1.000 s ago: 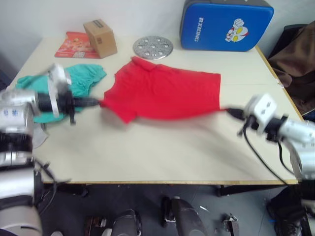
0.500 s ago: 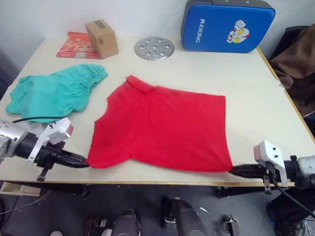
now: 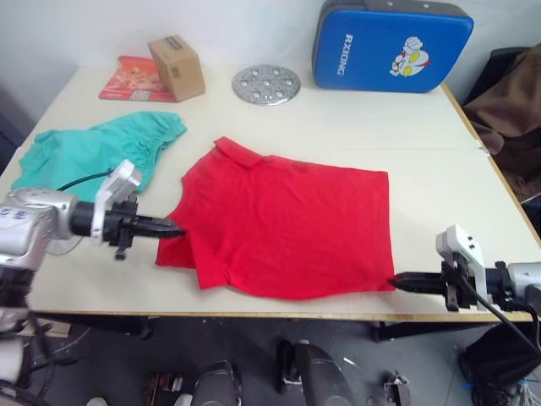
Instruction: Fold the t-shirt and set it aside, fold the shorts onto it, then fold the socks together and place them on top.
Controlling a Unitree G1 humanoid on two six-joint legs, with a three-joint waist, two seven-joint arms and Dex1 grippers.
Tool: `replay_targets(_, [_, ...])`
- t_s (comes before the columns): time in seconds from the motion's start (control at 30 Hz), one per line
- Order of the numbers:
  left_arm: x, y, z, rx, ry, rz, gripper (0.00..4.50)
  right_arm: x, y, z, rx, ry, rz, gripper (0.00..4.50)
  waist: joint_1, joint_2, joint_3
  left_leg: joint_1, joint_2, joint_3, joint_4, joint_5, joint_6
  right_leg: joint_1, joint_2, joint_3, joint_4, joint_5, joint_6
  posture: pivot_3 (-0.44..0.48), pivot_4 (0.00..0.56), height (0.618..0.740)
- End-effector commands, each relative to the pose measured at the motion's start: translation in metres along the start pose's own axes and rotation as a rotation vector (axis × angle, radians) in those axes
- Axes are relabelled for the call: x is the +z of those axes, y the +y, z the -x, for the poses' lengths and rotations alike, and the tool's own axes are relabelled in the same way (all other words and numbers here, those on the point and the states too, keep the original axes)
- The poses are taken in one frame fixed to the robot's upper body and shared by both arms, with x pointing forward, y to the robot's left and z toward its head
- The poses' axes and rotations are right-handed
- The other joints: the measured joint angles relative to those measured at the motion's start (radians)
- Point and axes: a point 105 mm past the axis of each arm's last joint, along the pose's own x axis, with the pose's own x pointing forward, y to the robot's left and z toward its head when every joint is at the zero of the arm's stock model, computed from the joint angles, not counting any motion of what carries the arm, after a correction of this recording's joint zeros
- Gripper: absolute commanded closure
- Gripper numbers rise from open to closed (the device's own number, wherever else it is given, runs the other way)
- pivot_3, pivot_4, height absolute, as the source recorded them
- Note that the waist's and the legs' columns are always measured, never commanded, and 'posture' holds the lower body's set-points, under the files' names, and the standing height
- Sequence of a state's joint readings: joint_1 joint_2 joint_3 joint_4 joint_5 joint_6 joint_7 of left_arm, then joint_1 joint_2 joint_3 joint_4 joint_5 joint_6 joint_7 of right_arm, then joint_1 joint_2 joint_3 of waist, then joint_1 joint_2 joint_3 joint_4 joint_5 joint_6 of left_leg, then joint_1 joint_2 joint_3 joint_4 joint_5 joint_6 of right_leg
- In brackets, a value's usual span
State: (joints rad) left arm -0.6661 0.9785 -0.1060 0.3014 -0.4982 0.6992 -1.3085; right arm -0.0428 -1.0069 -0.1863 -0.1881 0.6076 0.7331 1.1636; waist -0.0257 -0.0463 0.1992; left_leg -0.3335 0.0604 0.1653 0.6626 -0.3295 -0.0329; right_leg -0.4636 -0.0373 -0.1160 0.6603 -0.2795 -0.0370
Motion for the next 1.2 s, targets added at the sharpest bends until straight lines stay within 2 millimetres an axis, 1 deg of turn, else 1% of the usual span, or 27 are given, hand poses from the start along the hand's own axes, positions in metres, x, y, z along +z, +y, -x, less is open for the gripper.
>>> replay_targets(0.03, [0.002,0.027,-0.002,0.126,0.004,-0.019,4.47,0.000,-0.011,-0.004,-0.046,0.003,-0.073,4.50,-0.002,0.000,0.000,0.000,0.000,0.000,0.000,0.000,0.000,0.000,0.000,0.000,0.000,0.000,0.000,0.000,0.150,0.740])
replay_targets(0.13, [0.002,0.042,-0.010,0.178,0.003,-0.018,4.47,-0.004,-0.019,-0.006,-0.085,0.022,-0.097,4.50,-0.001,0.000,0.000,0.001,0.001,0.000,0.001,0.000,-0.001,-0.001,0.000,-0.001,0.000,0.000,0.000,0.000,0.150,0.740])
replay_targets(0.27, [-0.002,0.051,-0.014,0.211,0.017,-0.013,4.47,-0.008,-0.024,-0.008,-0.106,0.034,-0.107,4.50,-0.002,0.000,0.000,0.000,0.001,0.000,0.001,0.000,-0.001,-0.001,0.000,-0.001,0.001,0.000,0.000,0.000,0.150,0.740])
replay_targets(0.47, [-0.005,0.049,-0.018,0.182,0.028,-0.002,4.47,-0.006,-0.024,-0.011,-0.104,0.018,-0.107,4.50,-0.001,0.000,0.000,0.001,0.001,0.000,0.002,0.000,-0.001,-0.001,0.000,-0.001,0.001,0.000,0.000,0.000,0.150,0.740])
replay_targets(0.67, [0.000,0.047,-0.021,0.166,0.004,0.009,4.47,-0.005,-0.020,-0.009,-0.088,0.003,-0.102,4.50,-0.001,0.000,0.000,0.001,0.001,0.000,0.002,0.000,-0.001,-0.001,-0.001,-0.001,0.002,0.000,0.000,0.000,0.150,0.740])
replay_targets(0.7, [0.001,0.047,-0.021,0.168,0.000,0.009,4.27,-0.005,-0.019,-0.008,-0.082,0.001,-0.107,4.50,-0.001,0.000,0.000,0.001,0.001,0.000,0.002,0.000,-0.001,-0.001,-0.001,-0.001,0.002,0.000,0.000,0.000,0.150,0.740])
replay_targets(0.77, [0.003,0.047,-0.018,0.167,-0.009,0.008,3.85,-0.003,-0.016,-0.005,-0.073,-0.014,-0.119,4.03,-0.001,0.000,0.000,0.001,0.001,0.000,0.002,0.000,-0.001,-0.001,-0.001,-0.001,0.002,0.000,0.000,0.000,0.150,0.740])
replay_targets(0.8, [0.005,0.048,-0.015,0.180,-0.010,-0.010,3.53,-0.001,-0.015,-0.002,-0.073,-0.021,-0.120,3.80,-0.001,0.000,0.000,0.001,0.001,0.000,0.002,0.000,-0.001,-0.001,0.000,-0.001,0.002,0.000,0.000,0.000,0.150,0.740])
replay_targets(0.83, [0.007,0.050,-0.011,0.201,-0.012,-0.022,3.24,0.002,-0.015,0.000,-0.078,-0.031,-0.107,3.52,-0.001,0.000,0.000,0.001,0.001,0.000,0.002,0.000,-0.001,-0.001,-0.001,-0.001,0.002,0.000,0.000,0.000,0.150,0.740])
replay_targets(0.9, [0.016,0.051,-0.001,0.231,-0.043,-0.047,2.56,0.008,-0.014,0.006,-0.103,-0.049,-0.062,2.78,-0.002,0.000,0.000,0.001,0.001,0.000,0.002,0.000,-0.001,-0.001,-0.001,-0.001,0.002,0.000,0.000,0.000,0.150,0.740])
replay_targets(0.97, [0.030,0.049,0.010,0.235,-0.101,-0.048,1.94,0.014,-0.012,0.012,-0.122,-0.073,-0.017,2.10,-0.002,0.000,0.000,0.000,0.001,0.000,0.002,0.000,-0.001,-0.001,-0.001,-0.001,0.002,0.000,0.000,0.000,0.150,0.740])
replay_targets(1.0, [0.040,0.041,0.017,0.208,-0.135,-0.058,1.62,0.021,-0.008,0.015,-0.126,-0.101,0.005,2.04,-0.002,0.000,0.000,0.001,0.001,0.000,0.002,0.000,-0.001,-0.001,-0.001,-0.001,0.002,0.000,0.000,0.000,0.150,0.740])
replay_targets(1.07, [0.052,0.027,0.024,0.151,-0.165,-0.083,1.62,0.031,0.000,0.018,-0.119,-0.141,0.031,2.04,-0.003,0.000,0.000,0.000,0.001,0.000,0.002,0.000,-0.001,-0.001,-0.001,-0.001,0.002,0.000,0.000,0.000,0.150,0.740])
replay_targets(1.13, [0.055,0.012,0.026,0.081,-0.167,-0.109,1.62,0.037,0.010,0.017,-0.092,-0.171,0.042,2.04,-0.003,0.000,0.000,0.001,0.001,0.000,0.001,0.000,-0.002,-0.001,0.000,-0.001,0.002,0.000,0.000,0.000,0.150,0.740])
replay_targets(1.2, [0.053,-0.001,0.025,0.015,-0.158,-0.114,1.59,0.039,0.017,0.014,-0.074,-0.182,0.039,2.43,-0.001,0.000,0.000,0.001,0.001,0.000,0.002,0.000,-0.002,-0.001,0.000,-0.001,0.002,0.000,0.000,0.000,0.150,0.740])
